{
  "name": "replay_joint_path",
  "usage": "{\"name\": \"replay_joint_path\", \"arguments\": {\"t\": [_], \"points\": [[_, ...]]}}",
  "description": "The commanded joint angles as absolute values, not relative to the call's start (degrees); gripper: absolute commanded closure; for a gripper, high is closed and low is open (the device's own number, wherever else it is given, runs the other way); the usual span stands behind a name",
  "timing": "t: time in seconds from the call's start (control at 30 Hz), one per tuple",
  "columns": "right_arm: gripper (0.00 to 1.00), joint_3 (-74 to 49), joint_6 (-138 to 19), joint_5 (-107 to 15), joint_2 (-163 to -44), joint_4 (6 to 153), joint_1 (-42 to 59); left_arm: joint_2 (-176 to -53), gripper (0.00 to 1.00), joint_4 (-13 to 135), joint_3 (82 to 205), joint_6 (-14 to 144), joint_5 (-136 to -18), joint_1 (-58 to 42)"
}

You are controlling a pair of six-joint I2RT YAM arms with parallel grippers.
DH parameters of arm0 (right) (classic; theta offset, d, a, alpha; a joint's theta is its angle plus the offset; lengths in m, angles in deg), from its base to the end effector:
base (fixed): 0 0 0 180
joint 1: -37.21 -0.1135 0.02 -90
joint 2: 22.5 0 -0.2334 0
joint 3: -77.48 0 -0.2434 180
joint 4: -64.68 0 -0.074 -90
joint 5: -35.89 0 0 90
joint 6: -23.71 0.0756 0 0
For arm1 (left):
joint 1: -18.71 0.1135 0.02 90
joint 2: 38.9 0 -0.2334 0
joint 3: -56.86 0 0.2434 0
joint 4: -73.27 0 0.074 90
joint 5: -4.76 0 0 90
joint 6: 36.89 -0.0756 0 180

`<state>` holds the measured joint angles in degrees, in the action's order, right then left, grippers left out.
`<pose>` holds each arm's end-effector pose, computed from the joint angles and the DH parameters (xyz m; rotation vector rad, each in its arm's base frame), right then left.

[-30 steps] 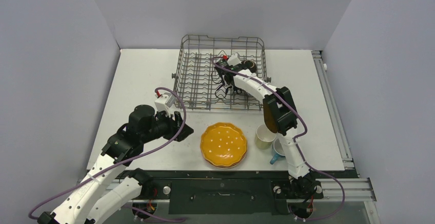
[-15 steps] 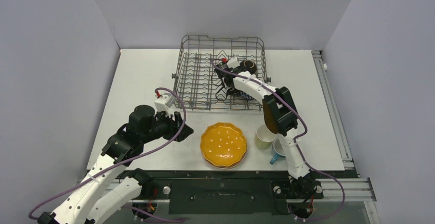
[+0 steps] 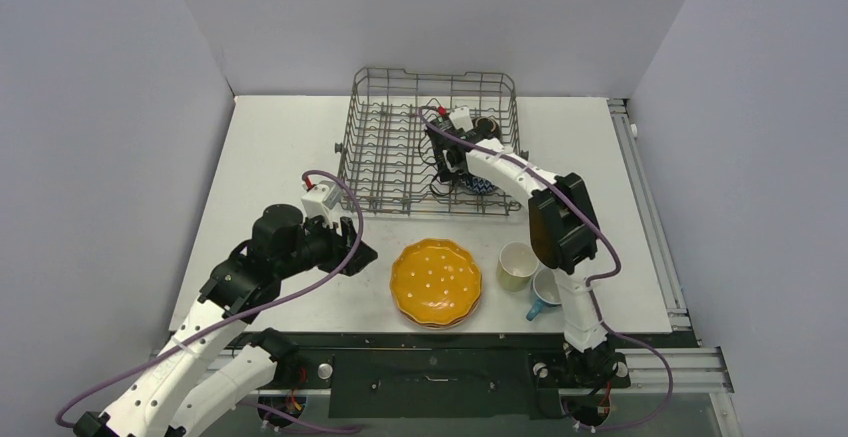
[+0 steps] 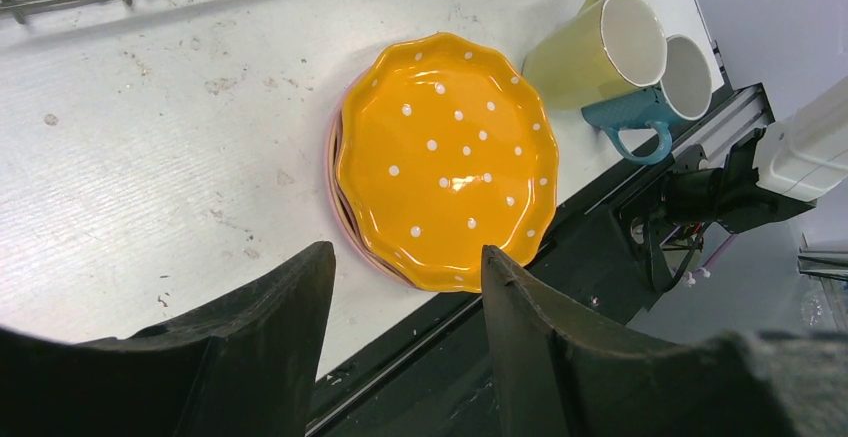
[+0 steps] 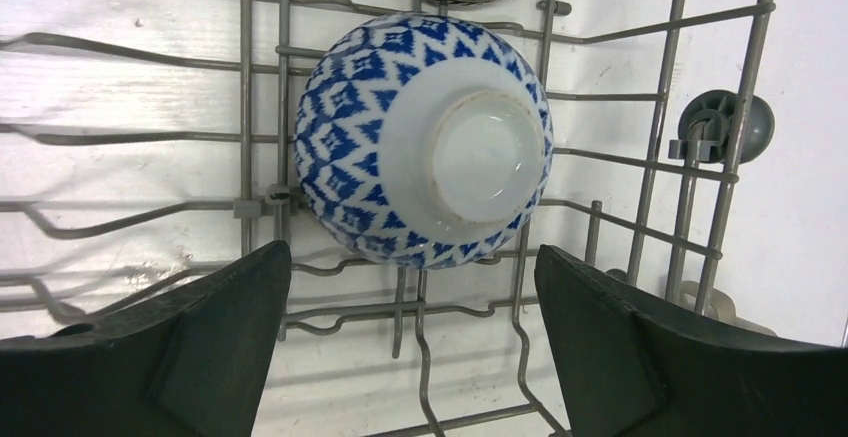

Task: Load the mixed dishes into the dish rack
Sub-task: Turn the bowl upside down on the dish rack.

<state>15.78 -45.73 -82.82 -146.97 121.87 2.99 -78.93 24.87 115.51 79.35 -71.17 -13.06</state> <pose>0.3983 0.2270 0.1543 -0.1464 2.4913 -0.2947 0.1602 -0.1208 0.2682 0.2620 2.1781 -0.8515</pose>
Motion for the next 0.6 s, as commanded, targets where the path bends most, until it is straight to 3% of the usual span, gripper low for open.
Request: {"name": "replay_joint_path", "arguments": {"t": [0.0,0.23,0.57], "points": [[0.13,14.1,-44.2,-79.6,-140.4,120.2,2.7,-79.2,0.47,25.6,115.5,78.7,-71.8,-12.8],[0.13,9.4,-42.9,-76.9,-132.5,117.8,2.6,-80.0,0.46,25.5,115.5,78.7,-72.0,-12.8],[0.13,1.1,-40.8,-72.4,-119.0,113.8,2.0,-79.5,0.37,25.6,115.3,78.9,-72.2,-12.8]]}}
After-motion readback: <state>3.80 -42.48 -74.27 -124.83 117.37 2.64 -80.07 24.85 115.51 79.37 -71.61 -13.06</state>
